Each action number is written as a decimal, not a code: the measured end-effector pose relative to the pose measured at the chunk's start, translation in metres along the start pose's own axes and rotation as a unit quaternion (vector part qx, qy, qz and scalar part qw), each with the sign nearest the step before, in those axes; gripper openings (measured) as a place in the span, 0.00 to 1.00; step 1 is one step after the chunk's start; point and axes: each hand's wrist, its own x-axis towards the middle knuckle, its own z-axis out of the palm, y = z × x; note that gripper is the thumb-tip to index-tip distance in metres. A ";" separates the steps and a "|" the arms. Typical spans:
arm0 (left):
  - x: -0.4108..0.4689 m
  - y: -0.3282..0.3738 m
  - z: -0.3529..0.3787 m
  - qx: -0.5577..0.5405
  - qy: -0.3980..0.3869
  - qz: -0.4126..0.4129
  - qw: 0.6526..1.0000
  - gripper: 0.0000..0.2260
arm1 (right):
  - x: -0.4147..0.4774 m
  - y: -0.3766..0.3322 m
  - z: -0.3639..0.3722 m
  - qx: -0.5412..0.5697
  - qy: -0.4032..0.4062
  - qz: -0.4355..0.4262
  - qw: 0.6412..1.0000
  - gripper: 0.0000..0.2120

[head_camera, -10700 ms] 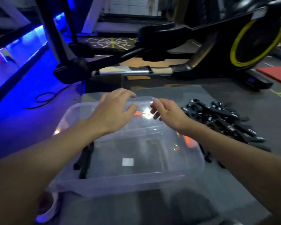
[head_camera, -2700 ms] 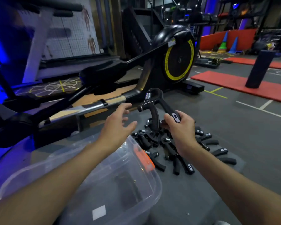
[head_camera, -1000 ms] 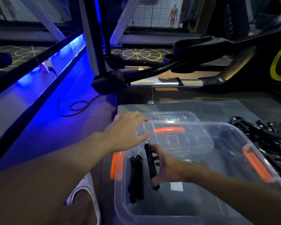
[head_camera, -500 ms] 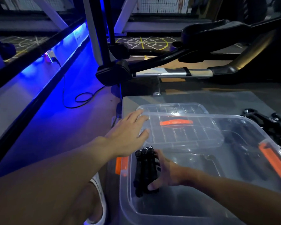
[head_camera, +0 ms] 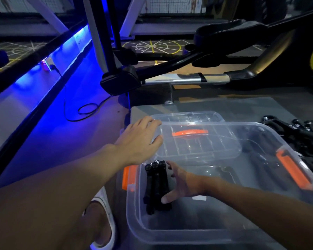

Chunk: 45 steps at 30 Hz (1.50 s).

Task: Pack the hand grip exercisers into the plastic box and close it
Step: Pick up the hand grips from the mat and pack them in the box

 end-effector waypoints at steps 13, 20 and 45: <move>0.049 0.134 0.006 -0.104 0.009 0.096 0.990 0.31 | -0.124 0.019 -0.126 -0.028 0.323 0.012 0.946 0.37; 0.079 0.248 0.025 -0.099 -0.007 0.196 0.976 0.20 | -0.218 0.095 -0.195 0.031 0.518 0.071 0.852 0.22; 0.121 0.310 0.122 0.049 0.010 0.254 0.966 0.32 | -0.185 0.301 -0.197 0.052 0.574 0.280 0.768 0.46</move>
